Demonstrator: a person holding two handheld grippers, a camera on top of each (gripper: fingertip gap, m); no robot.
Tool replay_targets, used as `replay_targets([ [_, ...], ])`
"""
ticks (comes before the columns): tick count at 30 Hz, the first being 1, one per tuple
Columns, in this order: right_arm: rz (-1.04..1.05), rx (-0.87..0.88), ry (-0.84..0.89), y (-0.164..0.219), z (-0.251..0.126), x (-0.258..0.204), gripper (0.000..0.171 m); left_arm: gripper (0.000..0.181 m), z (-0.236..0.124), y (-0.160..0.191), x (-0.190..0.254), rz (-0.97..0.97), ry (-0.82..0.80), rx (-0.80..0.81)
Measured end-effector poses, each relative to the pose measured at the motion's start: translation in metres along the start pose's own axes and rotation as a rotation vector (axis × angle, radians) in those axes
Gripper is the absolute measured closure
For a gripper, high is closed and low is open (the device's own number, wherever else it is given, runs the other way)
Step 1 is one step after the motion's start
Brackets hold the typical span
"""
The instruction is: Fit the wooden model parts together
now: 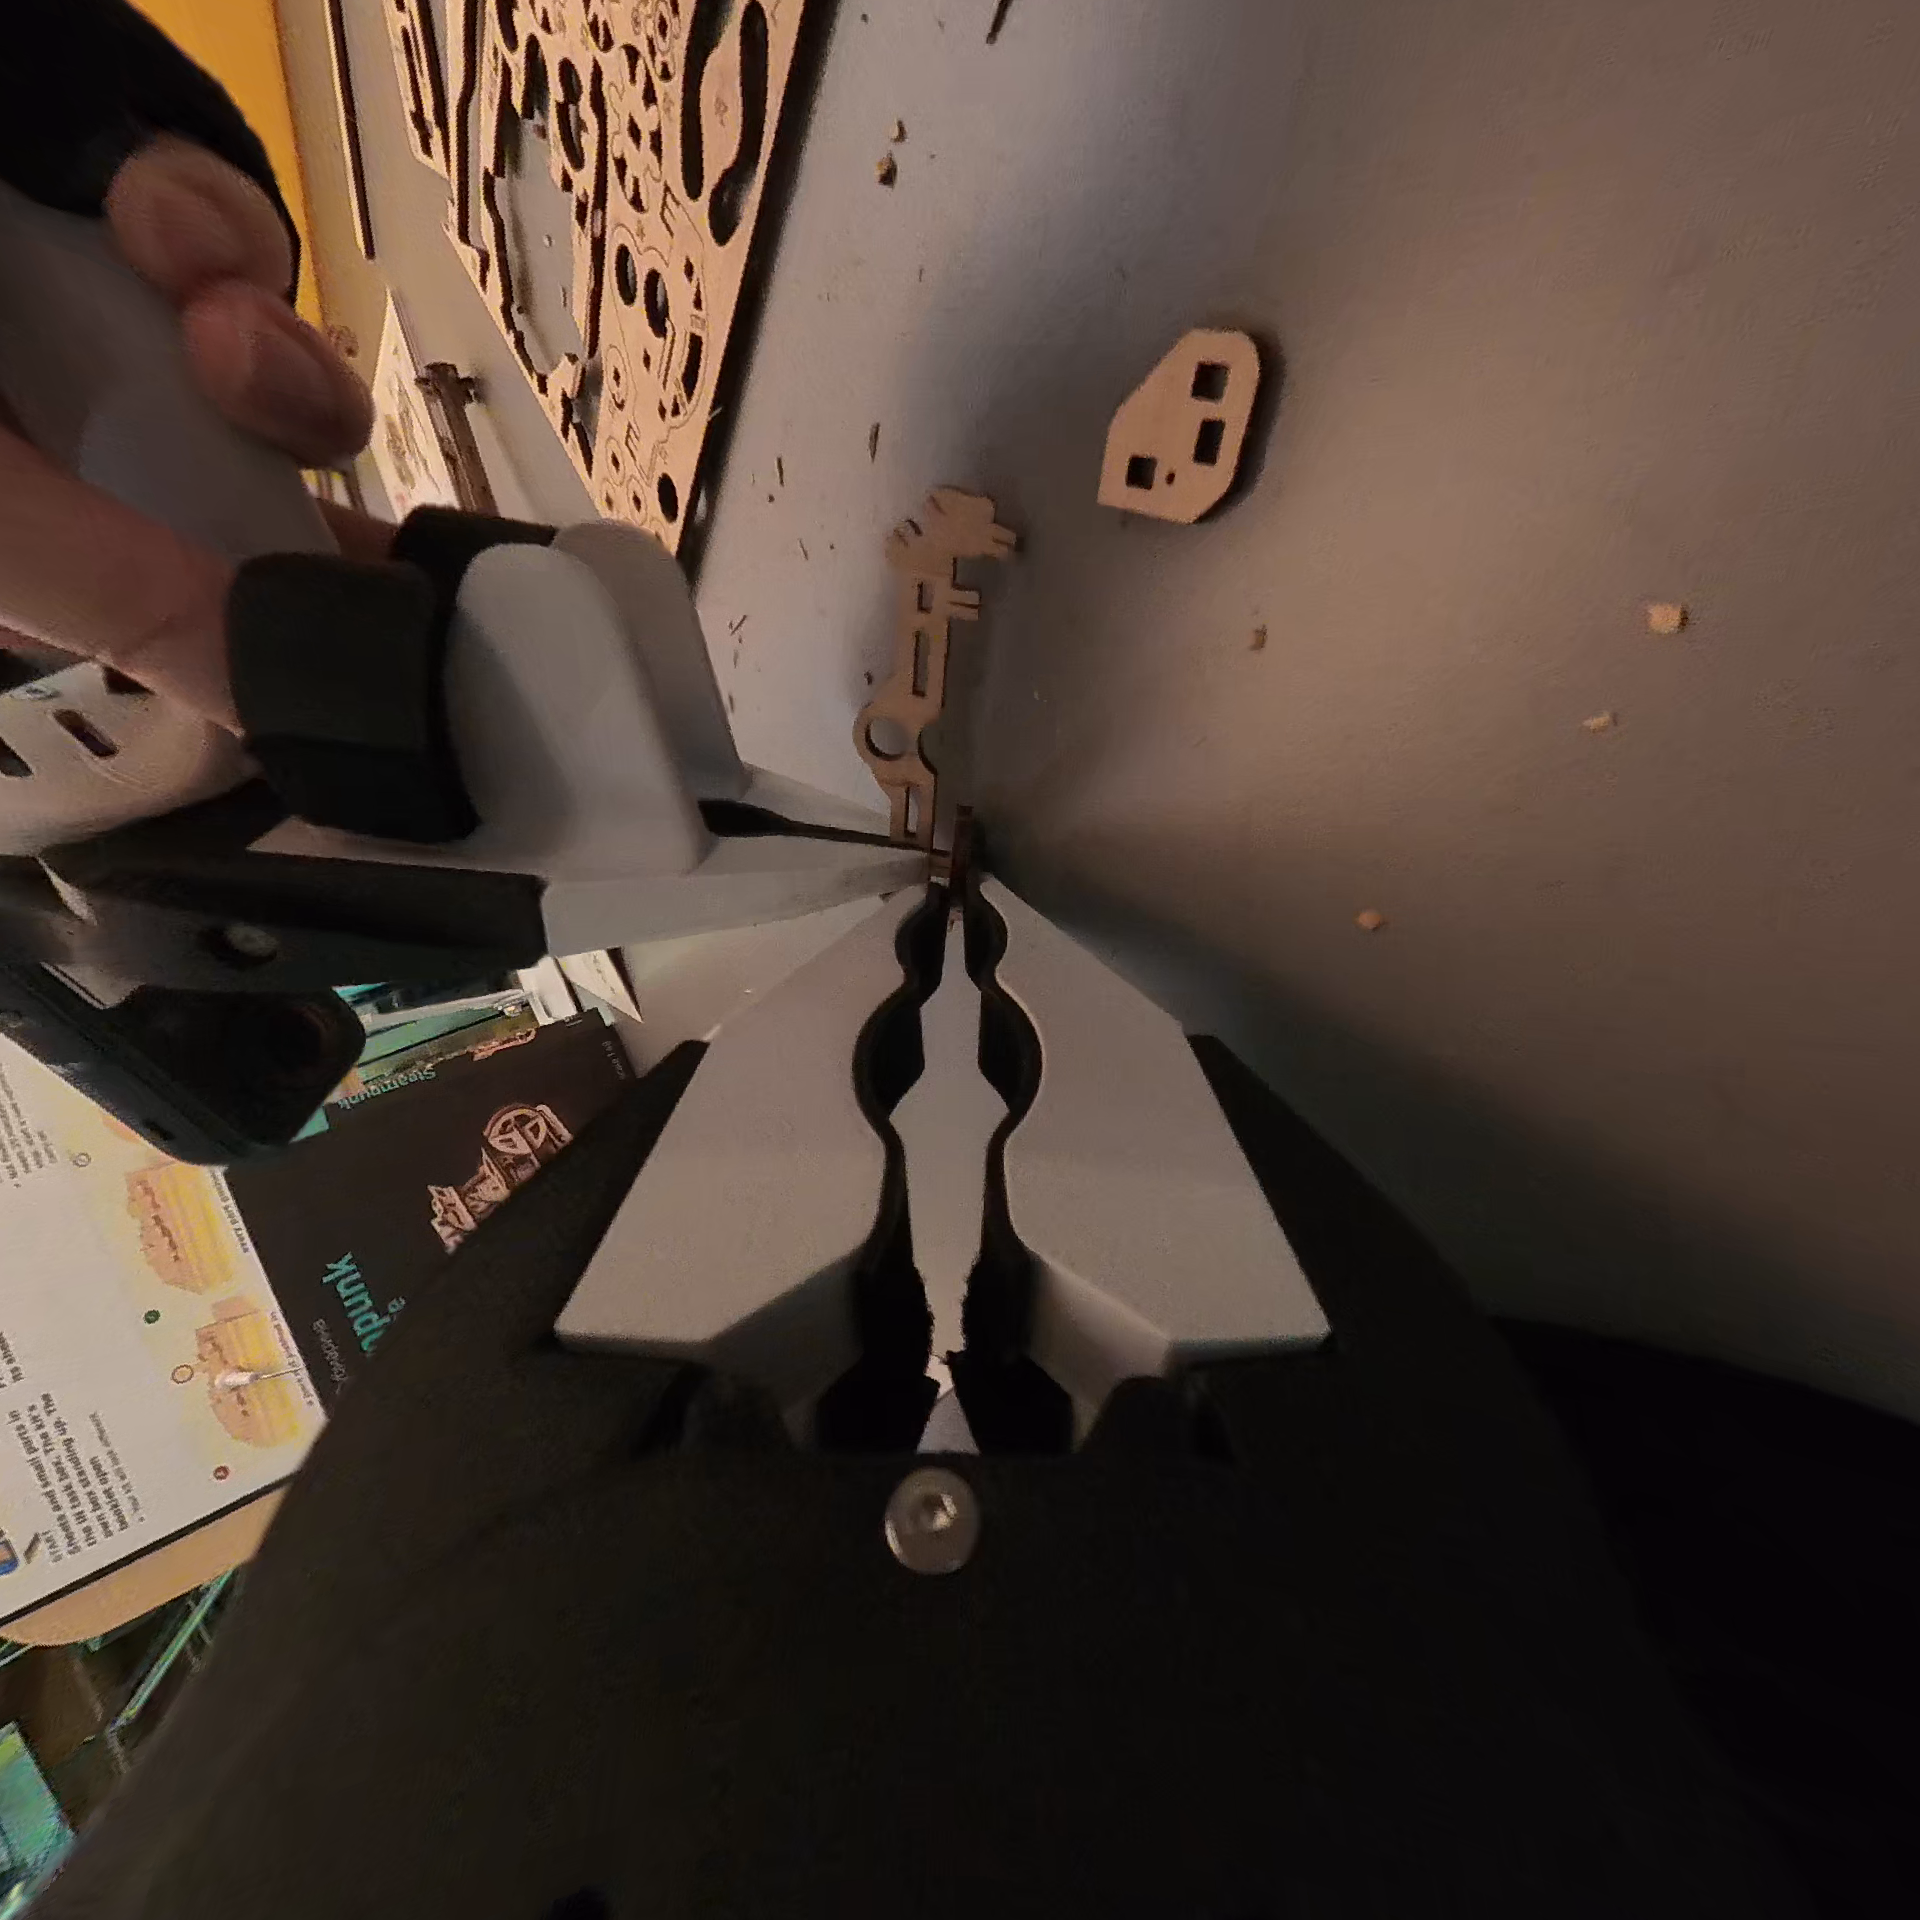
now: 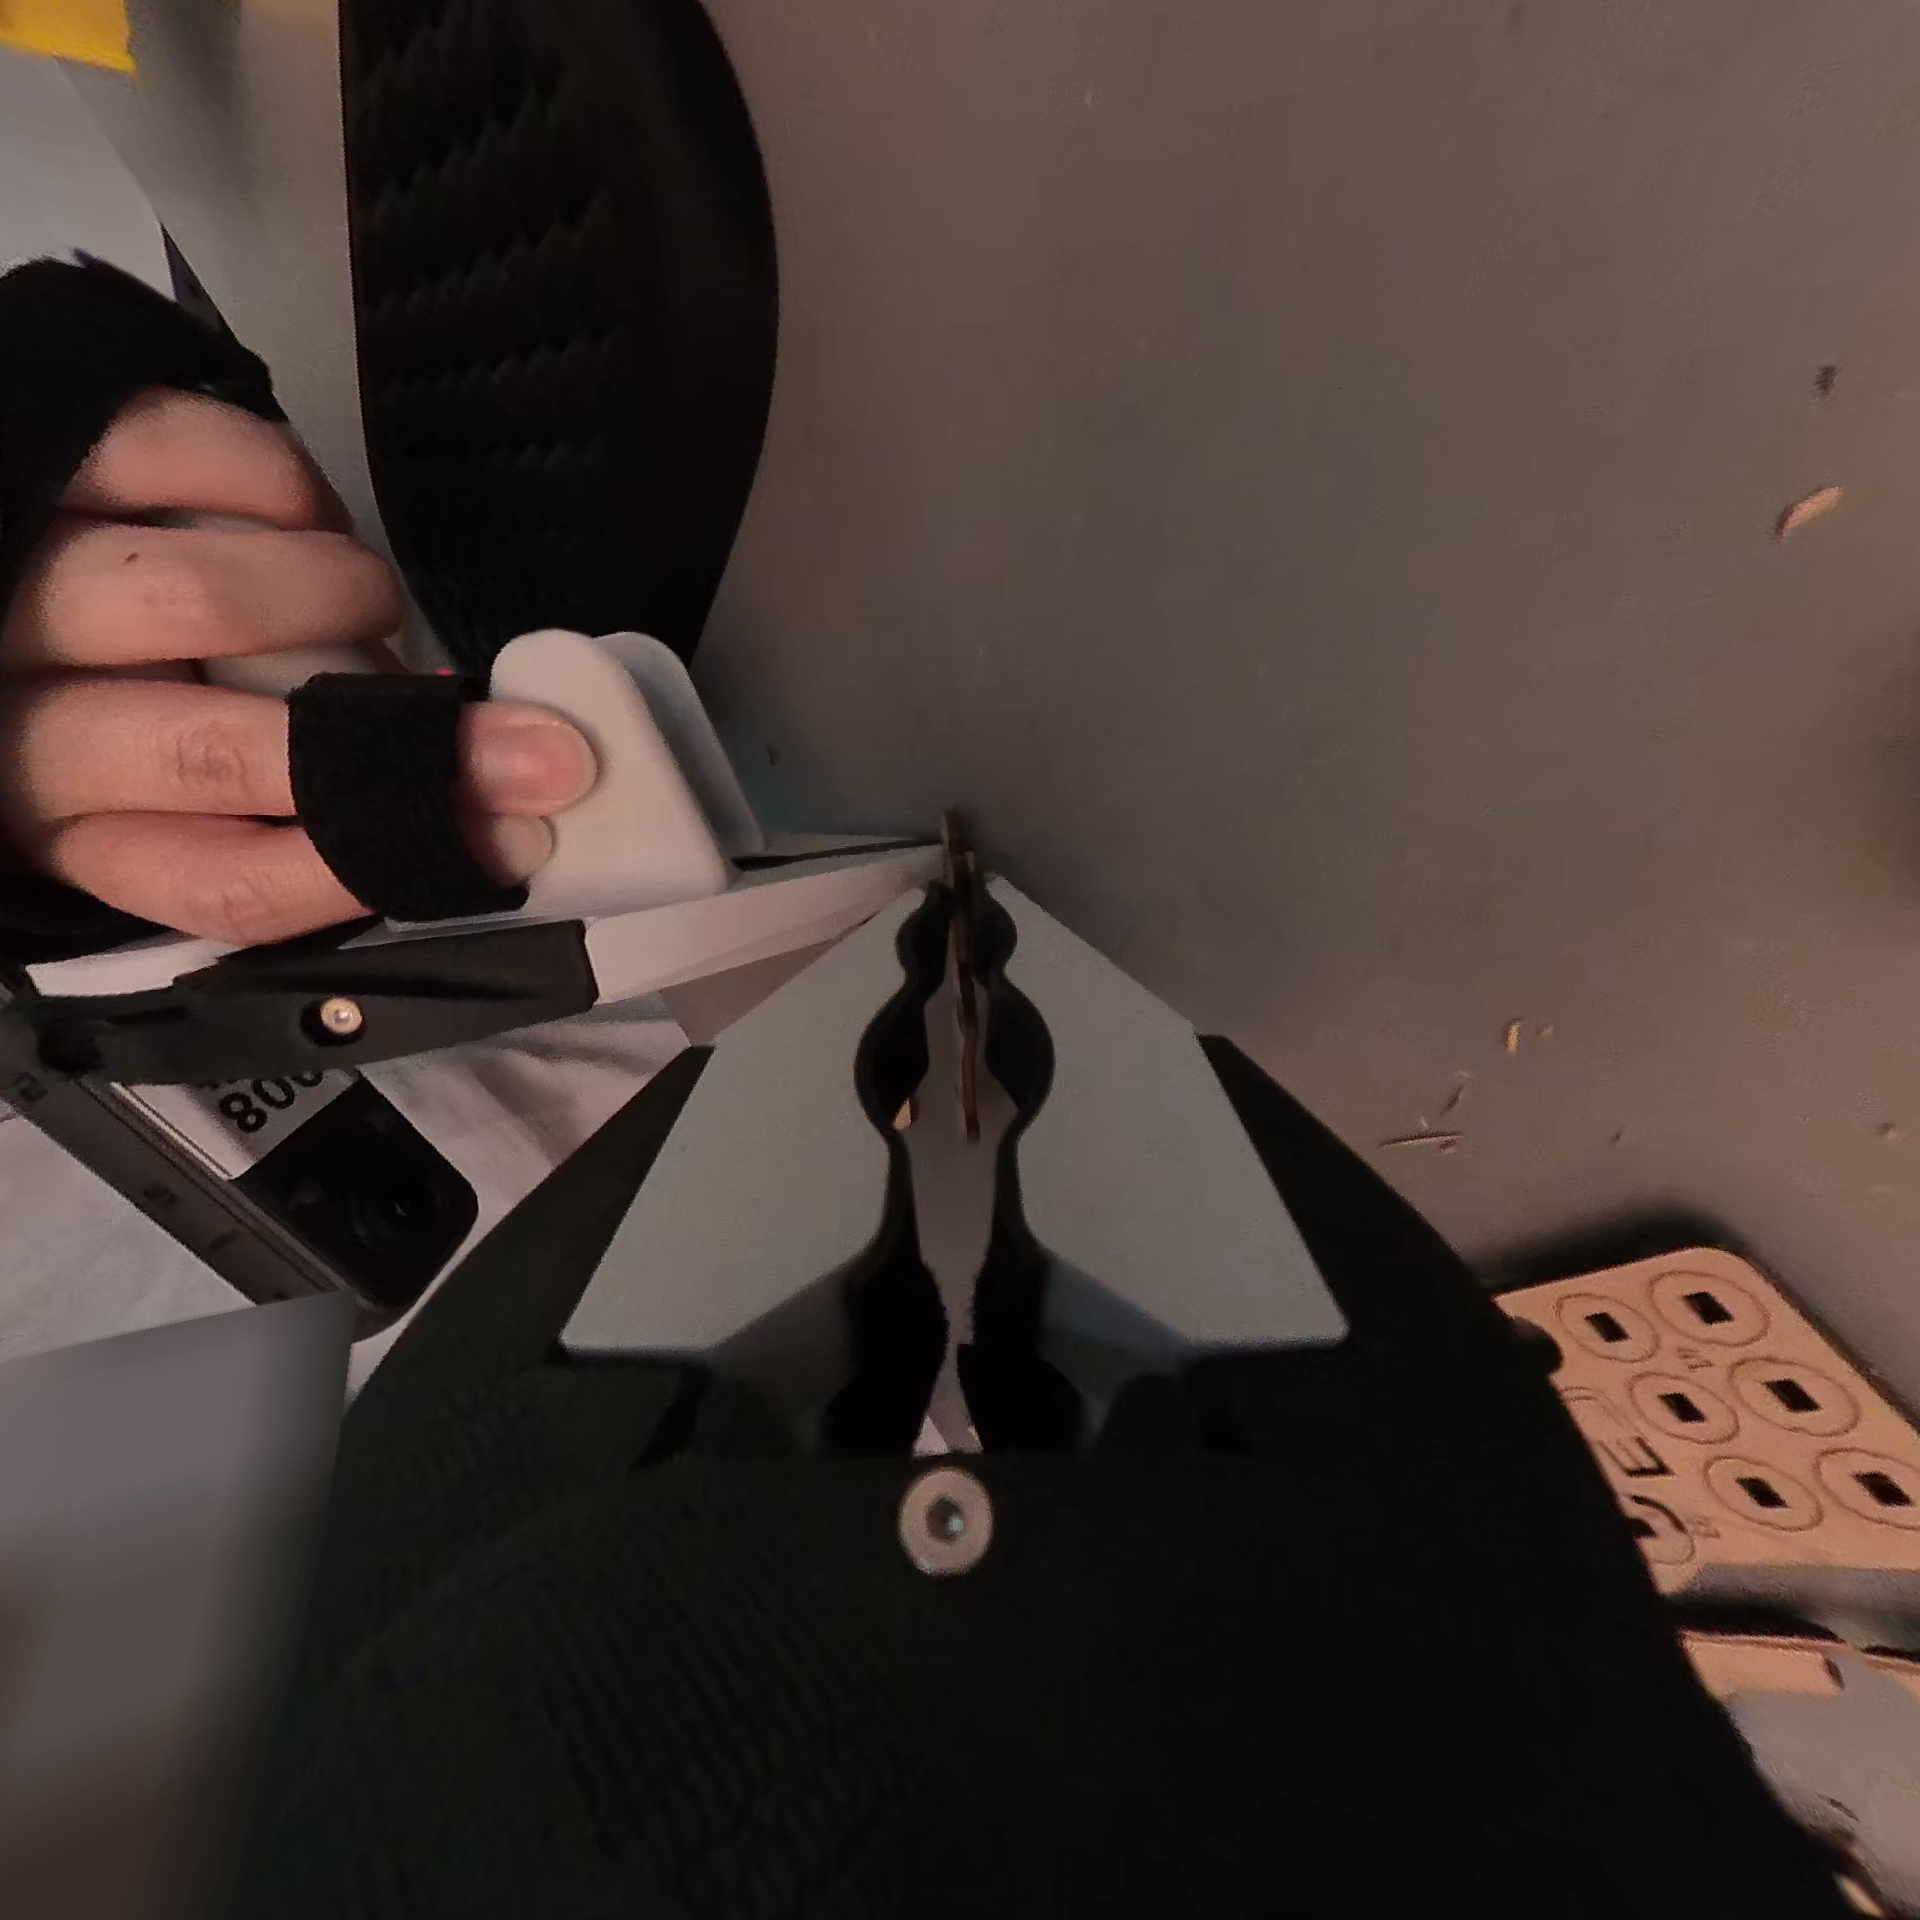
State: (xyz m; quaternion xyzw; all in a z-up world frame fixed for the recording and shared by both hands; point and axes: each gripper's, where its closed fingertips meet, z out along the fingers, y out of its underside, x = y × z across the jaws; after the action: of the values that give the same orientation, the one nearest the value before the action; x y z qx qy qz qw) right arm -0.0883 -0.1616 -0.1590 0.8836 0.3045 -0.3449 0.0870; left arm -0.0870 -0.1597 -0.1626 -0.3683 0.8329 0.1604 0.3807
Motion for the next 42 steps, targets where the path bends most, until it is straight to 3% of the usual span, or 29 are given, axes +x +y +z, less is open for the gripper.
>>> replay_targets([
  [7,-0.058,0.026,0.037,-0.0013,0.0028,-0.0007,0.168,0.18,0.0012,0.0027,-0.001,0.027,-0.045,-0.014],
  [11,0.006,0.018,-0.042,-0.0022,0.0023,-0.0006,0.167,0.18,0.0018,0.0035,-0.0014,0.052,-0.051,-0.015],
  [24,-0.082,-0.077,-0.069,0.0015,0.0006,0.0006,0.166,0.18,0.0028,0.0029,-0.0018,0.068,-0.029,-0.014],
  [42,-0.057,-0.052,-0.155,-0.0025,-0.0028,0.0011,0.169,0.18,0.0035,0.0025,-0.0018,0.071,-0.03,-0.014],
])
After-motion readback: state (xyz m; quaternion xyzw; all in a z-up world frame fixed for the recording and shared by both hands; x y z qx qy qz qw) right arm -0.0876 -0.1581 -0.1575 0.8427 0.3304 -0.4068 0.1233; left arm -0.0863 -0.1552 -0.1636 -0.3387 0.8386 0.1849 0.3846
